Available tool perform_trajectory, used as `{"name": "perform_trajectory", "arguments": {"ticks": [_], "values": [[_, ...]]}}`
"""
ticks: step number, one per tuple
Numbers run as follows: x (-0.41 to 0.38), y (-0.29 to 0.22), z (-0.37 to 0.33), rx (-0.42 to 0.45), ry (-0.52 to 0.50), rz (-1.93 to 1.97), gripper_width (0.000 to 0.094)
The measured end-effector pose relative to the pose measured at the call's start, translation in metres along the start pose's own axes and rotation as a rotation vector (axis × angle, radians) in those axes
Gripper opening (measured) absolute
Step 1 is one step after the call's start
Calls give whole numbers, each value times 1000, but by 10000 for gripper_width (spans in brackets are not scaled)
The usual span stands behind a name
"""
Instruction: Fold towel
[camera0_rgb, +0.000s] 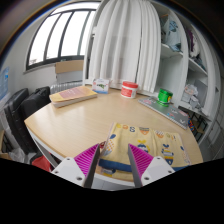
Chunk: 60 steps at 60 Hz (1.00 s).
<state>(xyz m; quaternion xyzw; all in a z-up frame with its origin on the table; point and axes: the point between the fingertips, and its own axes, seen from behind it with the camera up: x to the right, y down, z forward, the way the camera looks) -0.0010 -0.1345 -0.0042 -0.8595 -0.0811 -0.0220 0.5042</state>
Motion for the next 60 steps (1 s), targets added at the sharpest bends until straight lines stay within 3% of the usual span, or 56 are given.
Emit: {"name": "perform_trajectory", "arguments": {"ticks": [7, 14, 18, 25, 34, 41, 46, 56, 60], "values": [[1, 0, 2, 27, -41, 97, 399], [17, 2, 5, 40, 4, 102, 103], [18, 1, 7, 43, 0, 132, 53], [21, -4, 5, 42, -12, 124, 14], [51, -49, -25, 180, 38, 133, 12], [109, -63, -43, 211, 81, 245, 13], [155, -45, -41, 178, 132, 327, 17], [202, 31, -15, -8, 181, 374, 34], [204, 30, -14, 23, 158, 363, 37]]}}
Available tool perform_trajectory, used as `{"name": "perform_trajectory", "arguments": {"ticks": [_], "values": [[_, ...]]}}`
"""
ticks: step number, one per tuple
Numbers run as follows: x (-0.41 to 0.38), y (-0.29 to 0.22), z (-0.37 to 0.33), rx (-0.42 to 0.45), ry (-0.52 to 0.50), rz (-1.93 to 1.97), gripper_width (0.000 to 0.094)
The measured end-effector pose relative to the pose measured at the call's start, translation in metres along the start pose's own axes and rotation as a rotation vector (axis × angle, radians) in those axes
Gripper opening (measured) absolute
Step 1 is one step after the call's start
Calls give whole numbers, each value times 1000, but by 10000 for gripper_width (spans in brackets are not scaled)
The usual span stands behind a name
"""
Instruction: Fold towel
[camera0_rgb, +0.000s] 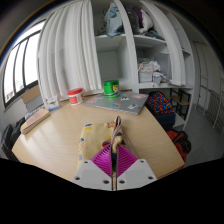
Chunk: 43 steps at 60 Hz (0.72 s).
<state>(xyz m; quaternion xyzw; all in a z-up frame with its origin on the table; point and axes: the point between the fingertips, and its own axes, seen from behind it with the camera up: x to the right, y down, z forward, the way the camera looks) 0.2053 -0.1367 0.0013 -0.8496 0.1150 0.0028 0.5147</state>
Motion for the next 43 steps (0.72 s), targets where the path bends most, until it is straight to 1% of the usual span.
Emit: {"name": "perform_trajectory", "arguments": {"ticks": [5, 7, 8, 10, 14, 15, 16, 17, 23, 27, 36, 43], "values": [[1, 1, -1, -20, -1, 6, 51], [3, 3, -3, -33, 7, 12, 96], [3, 1, -5, -42, 11, 13, 134], [6, 0, -10, -45, 19, 15, 273], [13, -10, -22, -19, 29, 7, 668], [14, -12, -25, -13, 28, 7, 743], [15, -13, -29, -8, 26, 7, 794], [14, -14, -33, -2, 16, 8, 820], [11, -11, -60, 0, -55, 11, 827], [18, -4, -83, 4, -83, 12, 826], [50, 11, -135, 15, -87, 34, 825], [85, 29, -169, 22, -52, 54, 826]]}}
